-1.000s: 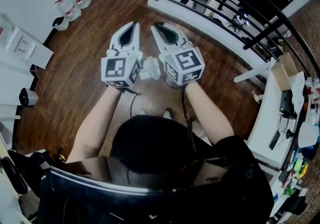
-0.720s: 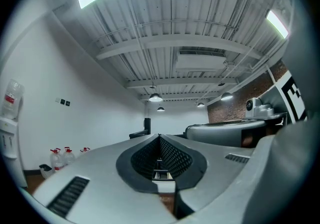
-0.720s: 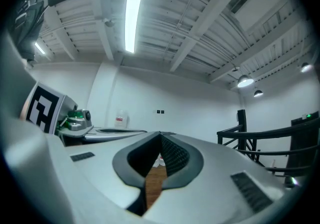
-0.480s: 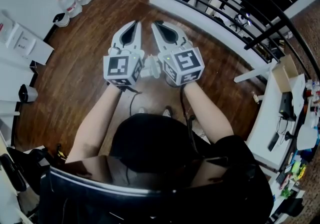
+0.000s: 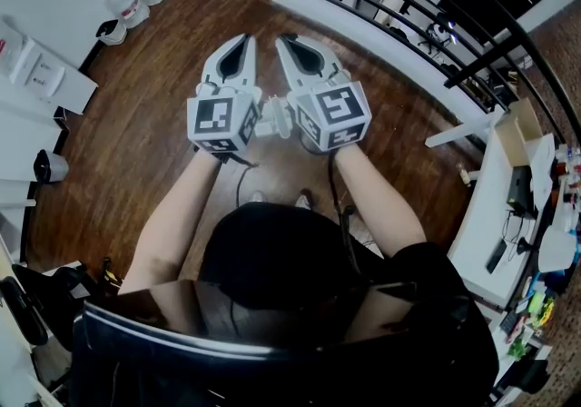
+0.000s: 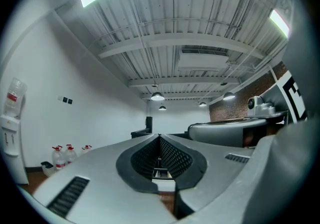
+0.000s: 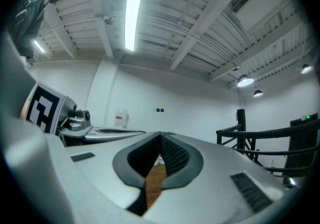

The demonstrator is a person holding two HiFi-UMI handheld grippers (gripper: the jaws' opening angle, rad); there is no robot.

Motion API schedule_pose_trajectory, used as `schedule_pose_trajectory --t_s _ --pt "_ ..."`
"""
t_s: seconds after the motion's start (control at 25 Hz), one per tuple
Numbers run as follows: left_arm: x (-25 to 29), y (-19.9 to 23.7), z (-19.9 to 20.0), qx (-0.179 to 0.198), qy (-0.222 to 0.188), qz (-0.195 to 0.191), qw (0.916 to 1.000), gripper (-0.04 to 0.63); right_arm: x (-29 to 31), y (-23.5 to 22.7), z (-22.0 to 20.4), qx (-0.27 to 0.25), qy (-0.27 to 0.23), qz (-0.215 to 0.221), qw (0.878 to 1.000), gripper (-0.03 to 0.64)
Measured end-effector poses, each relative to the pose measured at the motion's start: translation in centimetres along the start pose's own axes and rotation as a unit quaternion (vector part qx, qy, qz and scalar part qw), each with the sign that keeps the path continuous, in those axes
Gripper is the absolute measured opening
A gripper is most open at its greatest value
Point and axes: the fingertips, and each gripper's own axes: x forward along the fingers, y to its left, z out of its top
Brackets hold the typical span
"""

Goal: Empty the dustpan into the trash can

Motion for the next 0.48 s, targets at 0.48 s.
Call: schedule_pose_trajectory --t_s 0.48 --pt "-0.18 0.07 -0.16 0.000 -0.002 -0.004 1.0000 0.005 0.28 0.32 -0.42 0.004 0.009 0.005 1.000 0.003"
